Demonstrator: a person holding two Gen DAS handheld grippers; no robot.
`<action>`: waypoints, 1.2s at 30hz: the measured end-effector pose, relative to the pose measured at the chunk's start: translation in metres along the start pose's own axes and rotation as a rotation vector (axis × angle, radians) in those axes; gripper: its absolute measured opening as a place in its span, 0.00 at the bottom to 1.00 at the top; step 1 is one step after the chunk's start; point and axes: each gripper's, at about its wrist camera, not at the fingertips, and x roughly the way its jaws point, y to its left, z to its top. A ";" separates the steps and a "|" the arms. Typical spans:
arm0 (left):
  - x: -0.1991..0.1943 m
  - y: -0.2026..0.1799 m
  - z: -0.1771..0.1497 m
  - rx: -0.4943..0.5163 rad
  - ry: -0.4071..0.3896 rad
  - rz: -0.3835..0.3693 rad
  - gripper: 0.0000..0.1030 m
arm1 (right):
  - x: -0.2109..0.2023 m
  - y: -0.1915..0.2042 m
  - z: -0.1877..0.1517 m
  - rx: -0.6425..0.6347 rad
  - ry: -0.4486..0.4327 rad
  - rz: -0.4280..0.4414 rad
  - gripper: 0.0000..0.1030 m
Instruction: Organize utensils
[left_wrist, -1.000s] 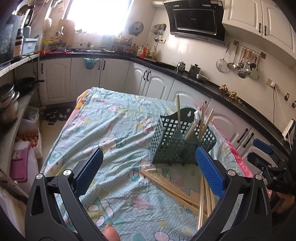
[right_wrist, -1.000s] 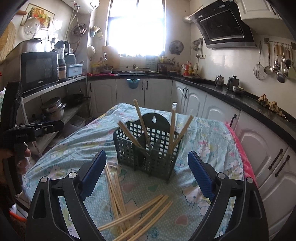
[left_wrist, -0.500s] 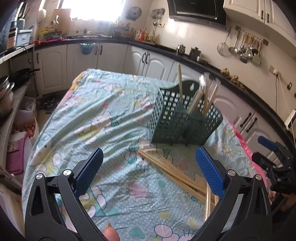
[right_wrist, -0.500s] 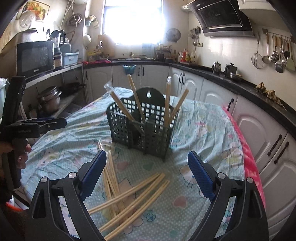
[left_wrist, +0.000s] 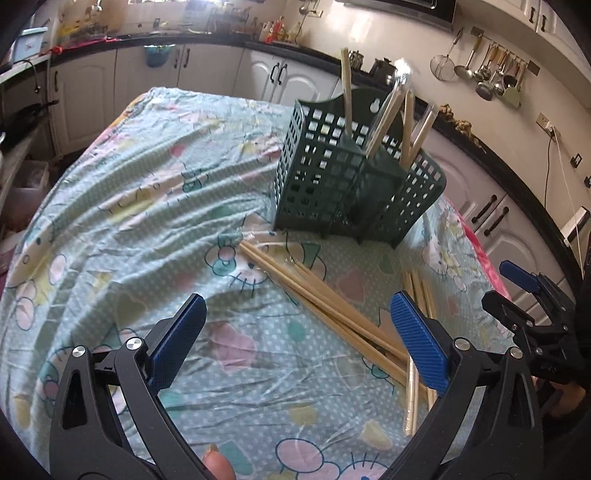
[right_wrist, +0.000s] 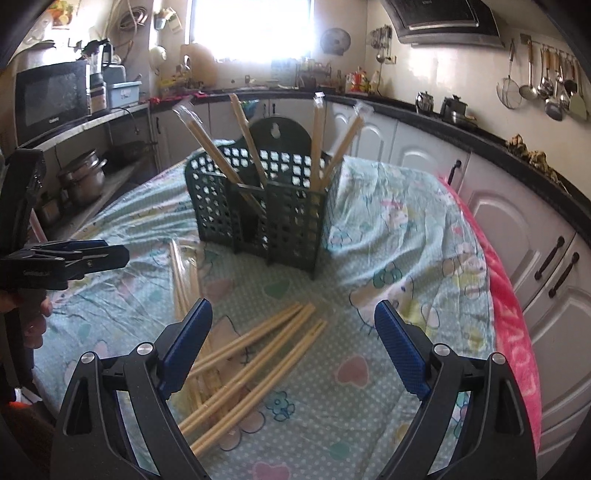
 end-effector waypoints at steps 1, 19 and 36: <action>0.003 0.001 0.000 -0.004 0.007 -0.001 0.90 | 0.003 -0.003 -0.002 0.008 0.007 -0.003 0.84; 0.055 0.027 0.023 -0.080 0.105 0.034 0.67 | 0.064 -0.031 0.003 0.130 0.147 0.057 0.52; 0.080 0.053 0.041 -0.175 0.135 0.037 0.45 | 0.095 -0.054 -0.003 0.217 0.226 0.077 0.42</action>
